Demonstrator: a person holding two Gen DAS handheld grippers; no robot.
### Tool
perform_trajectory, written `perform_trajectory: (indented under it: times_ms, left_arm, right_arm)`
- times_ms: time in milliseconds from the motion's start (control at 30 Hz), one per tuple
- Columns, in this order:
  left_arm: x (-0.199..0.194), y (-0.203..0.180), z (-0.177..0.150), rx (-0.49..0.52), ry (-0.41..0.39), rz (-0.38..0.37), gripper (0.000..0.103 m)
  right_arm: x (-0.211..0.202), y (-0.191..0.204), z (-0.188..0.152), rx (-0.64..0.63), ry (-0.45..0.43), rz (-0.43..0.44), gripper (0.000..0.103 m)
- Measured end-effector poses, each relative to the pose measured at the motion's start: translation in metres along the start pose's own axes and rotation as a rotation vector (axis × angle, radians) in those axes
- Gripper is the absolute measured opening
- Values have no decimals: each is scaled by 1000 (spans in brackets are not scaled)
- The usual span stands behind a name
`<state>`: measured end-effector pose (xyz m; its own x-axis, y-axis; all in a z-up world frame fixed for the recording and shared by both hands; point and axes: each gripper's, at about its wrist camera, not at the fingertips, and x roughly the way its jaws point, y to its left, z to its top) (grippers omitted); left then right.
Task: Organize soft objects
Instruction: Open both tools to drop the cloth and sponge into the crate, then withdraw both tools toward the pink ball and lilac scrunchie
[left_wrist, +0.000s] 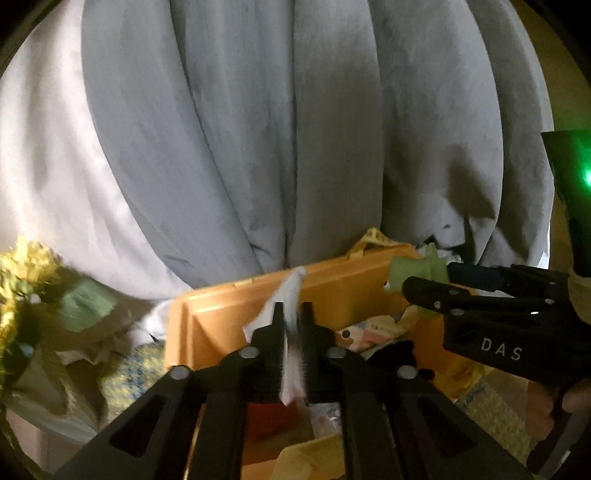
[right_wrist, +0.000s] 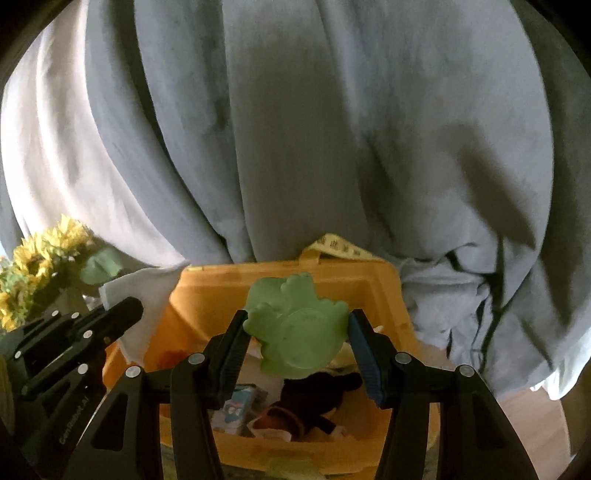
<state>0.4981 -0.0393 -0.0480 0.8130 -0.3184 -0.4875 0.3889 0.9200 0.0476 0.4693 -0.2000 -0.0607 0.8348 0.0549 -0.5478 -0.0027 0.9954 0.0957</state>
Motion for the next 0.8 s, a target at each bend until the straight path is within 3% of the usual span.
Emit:
perform_trajectory:
  times_ms: [67,200,433,800]
  left_arm:
    - [8,0,0,-8,14,6,36]
    - [10,-2,-1,-20,22,4,43]
    - [-14,-4,-2,-6,-26,39,62]
    - [-78,-12,-5,34,-122,82,73]
  right_arm:
    - [8,-3,0,6,26,7,56]
    - [17,-9,0,31,38,-1,66]
    - [-4,-13,1,24,-15,-45,68]
    - [-66,0,-4,-34,-107,-64,75]
